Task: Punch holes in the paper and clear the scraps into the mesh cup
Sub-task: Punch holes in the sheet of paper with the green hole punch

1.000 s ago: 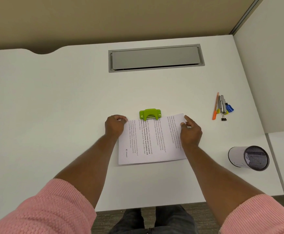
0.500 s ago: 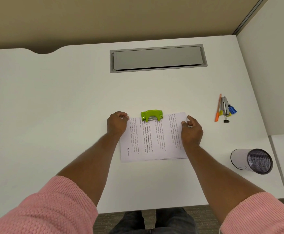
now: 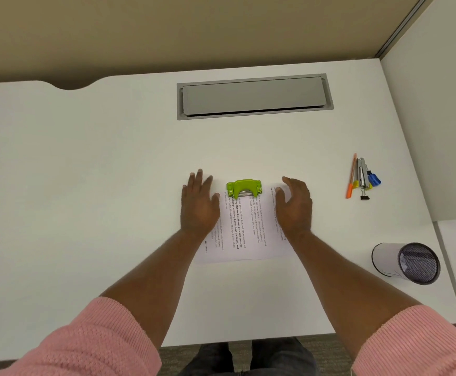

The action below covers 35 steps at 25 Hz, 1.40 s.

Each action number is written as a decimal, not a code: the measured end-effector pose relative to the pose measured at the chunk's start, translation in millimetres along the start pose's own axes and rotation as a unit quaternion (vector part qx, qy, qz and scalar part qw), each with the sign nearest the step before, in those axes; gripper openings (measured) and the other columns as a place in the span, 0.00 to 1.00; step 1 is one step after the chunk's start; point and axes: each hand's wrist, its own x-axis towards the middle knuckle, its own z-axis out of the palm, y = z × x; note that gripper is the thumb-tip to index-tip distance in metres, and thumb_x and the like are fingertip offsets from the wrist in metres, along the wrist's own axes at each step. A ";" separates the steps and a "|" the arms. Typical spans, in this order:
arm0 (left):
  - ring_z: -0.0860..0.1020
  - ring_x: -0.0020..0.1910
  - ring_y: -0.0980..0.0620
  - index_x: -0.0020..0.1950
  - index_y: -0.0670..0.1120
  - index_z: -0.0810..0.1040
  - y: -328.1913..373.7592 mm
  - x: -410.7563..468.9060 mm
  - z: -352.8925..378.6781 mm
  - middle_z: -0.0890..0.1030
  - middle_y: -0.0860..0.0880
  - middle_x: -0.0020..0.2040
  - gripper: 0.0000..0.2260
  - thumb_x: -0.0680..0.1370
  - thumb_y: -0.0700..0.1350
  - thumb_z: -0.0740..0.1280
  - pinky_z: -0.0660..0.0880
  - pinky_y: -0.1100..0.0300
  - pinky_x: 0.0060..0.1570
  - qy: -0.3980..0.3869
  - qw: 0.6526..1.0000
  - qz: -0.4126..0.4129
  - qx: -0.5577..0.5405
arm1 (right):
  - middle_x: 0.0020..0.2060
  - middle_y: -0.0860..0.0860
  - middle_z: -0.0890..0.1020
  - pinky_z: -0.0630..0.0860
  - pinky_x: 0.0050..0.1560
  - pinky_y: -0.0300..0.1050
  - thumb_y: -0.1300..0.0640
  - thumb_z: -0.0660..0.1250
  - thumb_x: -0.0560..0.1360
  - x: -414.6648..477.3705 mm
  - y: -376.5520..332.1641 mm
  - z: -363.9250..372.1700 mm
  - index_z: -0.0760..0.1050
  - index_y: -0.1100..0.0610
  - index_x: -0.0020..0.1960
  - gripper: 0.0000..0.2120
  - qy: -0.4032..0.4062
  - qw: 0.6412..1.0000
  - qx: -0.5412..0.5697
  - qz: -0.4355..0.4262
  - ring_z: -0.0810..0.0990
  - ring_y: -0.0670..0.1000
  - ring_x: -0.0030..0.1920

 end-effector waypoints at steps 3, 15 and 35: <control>0.47 0.84 0.44 0.82 0.42 0.58 -3.6 -18.5 14.4 0.51 0.43 0.84 0.27 0.85 0.50 0.58 0.48 0.42 0.81 -0.038 0.996 0.055 0.060 | 0.66 0.52 0.79 0.66 0.72 0.49 0.57 0.65 0.81 11.0 -18.4 16.8 0.76 0.57 0.68 0.17 -0.044 0.997 -0.017 -0.061 0.74 0.54 0.69; 0.46 0.84 0.45 0.83 0.40 0.52 -21.7 -31.5 54.4 0.50 0.42 0.84 0.33 0.85 0.60 0.48 0.46 0.43 0.82 -0.042 0.987 0.096 0.123 | 0.79 0.56 0.65 0.54 0.80 0.61 0.43 0.51 0.85 76.5 -70.4 90.8 0.63 0.58 0.79 0.28 -0.120 0.949 -0.236 -0.170 0.60 0.56 0.80; 0.47 0.84 0.46 0.83 0.40 0.51 -25.1 -31.3 59.7 0.50 0.43 0.84 0.33 0.85 0.59 0.52 0.50 0.42 0.81 -0.026 0.989 0.102 0.100 | 0.82 0.57 0.58 0.51 0.78 0.70 0.39 0.44 0.85 90.6 -60.1 114.5 0.55 0.57 0.82 0.32 -0.148 0.901 -0.365 -0.180 0.57 0.59 0.81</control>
